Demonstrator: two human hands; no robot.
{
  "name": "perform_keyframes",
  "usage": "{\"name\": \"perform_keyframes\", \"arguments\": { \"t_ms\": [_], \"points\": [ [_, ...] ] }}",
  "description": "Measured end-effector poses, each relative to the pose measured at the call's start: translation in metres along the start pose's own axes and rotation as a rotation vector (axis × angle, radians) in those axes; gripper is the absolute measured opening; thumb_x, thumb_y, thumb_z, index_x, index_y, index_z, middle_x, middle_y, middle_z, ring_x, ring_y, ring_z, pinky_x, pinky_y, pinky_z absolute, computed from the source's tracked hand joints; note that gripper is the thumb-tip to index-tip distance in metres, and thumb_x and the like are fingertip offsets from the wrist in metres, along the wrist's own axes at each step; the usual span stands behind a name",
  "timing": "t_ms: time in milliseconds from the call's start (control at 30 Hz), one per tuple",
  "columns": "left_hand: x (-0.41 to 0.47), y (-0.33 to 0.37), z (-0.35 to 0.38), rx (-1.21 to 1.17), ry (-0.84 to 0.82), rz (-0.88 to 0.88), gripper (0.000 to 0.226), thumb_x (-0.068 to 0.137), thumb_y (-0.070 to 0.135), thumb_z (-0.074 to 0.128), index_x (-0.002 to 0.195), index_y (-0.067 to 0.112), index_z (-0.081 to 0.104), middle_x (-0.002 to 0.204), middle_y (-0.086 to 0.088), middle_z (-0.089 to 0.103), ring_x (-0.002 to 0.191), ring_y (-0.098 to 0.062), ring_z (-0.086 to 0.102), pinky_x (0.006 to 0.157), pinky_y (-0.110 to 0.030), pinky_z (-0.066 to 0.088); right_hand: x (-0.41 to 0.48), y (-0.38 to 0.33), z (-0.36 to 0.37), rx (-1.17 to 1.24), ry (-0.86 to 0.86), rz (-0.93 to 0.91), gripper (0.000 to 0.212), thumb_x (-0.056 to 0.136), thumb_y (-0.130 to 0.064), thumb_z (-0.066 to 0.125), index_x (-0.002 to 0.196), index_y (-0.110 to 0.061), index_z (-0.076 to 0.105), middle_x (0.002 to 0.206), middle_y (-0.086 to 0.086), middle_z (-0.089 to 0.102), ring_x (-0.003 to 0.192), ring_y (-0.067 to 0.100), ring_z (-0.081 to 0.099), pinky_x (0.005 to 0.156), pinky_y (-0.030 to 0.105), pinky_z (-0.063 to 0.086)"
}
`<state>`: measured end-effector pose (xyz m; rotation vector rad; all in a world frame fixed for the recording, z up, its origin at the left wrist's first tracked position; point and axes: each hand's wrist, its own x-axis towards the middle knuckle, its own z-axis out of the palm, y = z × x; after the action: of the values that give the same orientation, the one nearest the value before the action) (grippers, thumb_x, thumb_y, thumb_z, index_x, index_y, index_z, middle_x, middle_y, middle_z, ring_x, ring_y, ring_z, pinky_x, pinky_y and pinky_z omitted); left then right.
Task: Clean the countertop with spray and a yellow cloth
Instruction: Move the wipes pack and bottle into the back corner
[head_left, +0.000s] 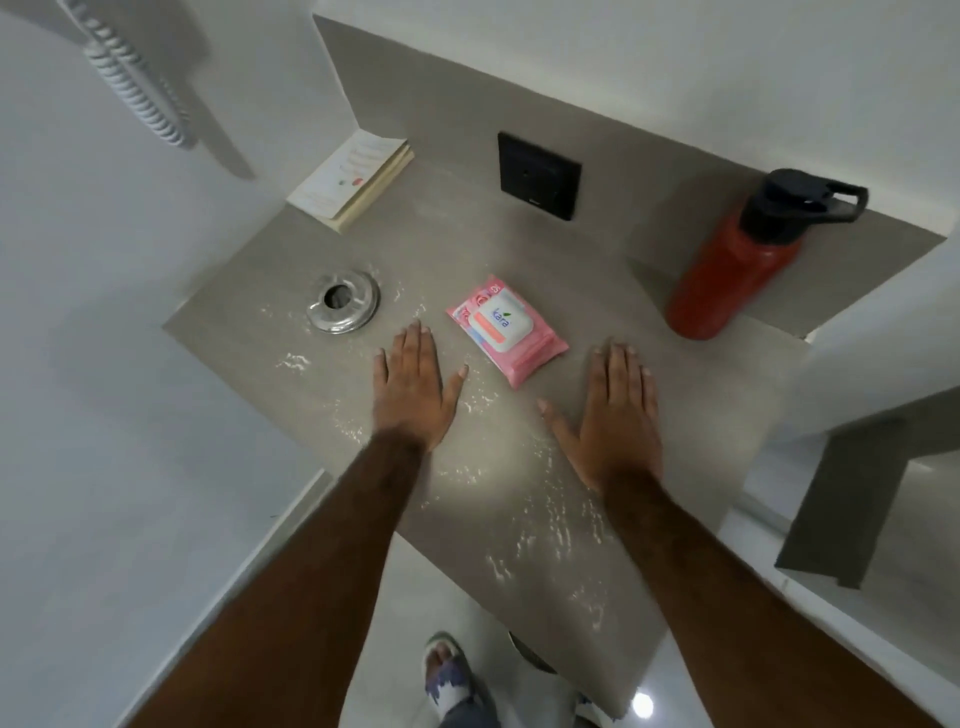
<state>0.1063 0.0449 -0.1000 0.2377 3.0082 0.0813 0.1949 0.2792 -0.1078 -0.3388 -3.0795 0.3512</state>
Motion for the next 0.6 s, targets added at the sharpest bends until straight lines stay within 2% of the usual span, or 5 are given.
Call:
{"name": "perform_keyframes", "arguments": {
  "t_ms": [100,167,267,367,600],
  "points": [
    [0.011,-0.015,-0.019,-0.014,0.184,0.054,0.073,0.104,0.06,0.027,0.151,0.005,0.036,0.155,-0.017,0.04,0.144,-0.032,0.036,0.121,-0.045,0.028,0.001,-0.001,-0.005,-0.025,-0.029,0.013,0.096,0.098,-0.073,0.04,0.164,-0.006,0.023,0.174,0.019,0.018,0.162,0.033,0.018,0.133,0.048,0.014],
    [0.026,-0.041,-0.032,-0.023,0.322,-0.004,0.07,0.103,0.058,0.033,0.147,0.005,0.04,0.149,-0.019,0.045,0.139,-0.033,0.04,0.119,-0.044,0.032,0.002,-0.003,-0.006,-0.032,-0.04,0.023,0.097,0.098,-0.075,0.038,0.165,-0.007,0.022,0.175,0.017,0.018,0.162,0.031,0.017,0.133,0.047,0.013],
    [0.049,-0.082,-0.042,-0.014,0.244,-0.108,0.069,0.098,0.057,0.043,0.145,0.006,0.04,0.149,-0.018,0.043,0.141,-0.035,0.036,0.12,-0.053,0.029,0.003,-0.005,-0.007,-0.047,-0.054,0.056,0.097,0.097,-0.079,0.03,0.165,-0.011,0.022,0.175,0.013,0.018,0.162,0.03,0.018,0.133,0.047,0.015],
    [0.06,-0.105,-0.042,0.044,0.136,-0.084,0.058,0.096,0.046,0.054,0.141,0.01,0.05,0.146,-0.013,0.051,0.142,-0.034,0.036,0.119,-0.059,0.022,0.003,-0.006,-0.006,-0.073,-0.049,0.066,0.097,0.095,-0.079,0.024,0.165,-0.012,0.023,0.174,0.013,0.021,0.161,0.03,0.022,0.132,0.047,0.017],
    [0.146,-0.113,-0.081,-0.065,0.32,0.009,0.051,0.096,0.027,0.055,0.143,0.01,0.048,0.142,-0.014,0.052,0.135,-0.033,0.044,0.116,-0.053,0.032,0.007,-0.005,-0.002,-0.102,-0.06,0.078,0.099,0.095,-0.082,0.021,0.165,-0.012,0.024,0.174,0.012,0.022,0.16,0.029,0.025,0.131,0.049,0.022]
  ]
}}
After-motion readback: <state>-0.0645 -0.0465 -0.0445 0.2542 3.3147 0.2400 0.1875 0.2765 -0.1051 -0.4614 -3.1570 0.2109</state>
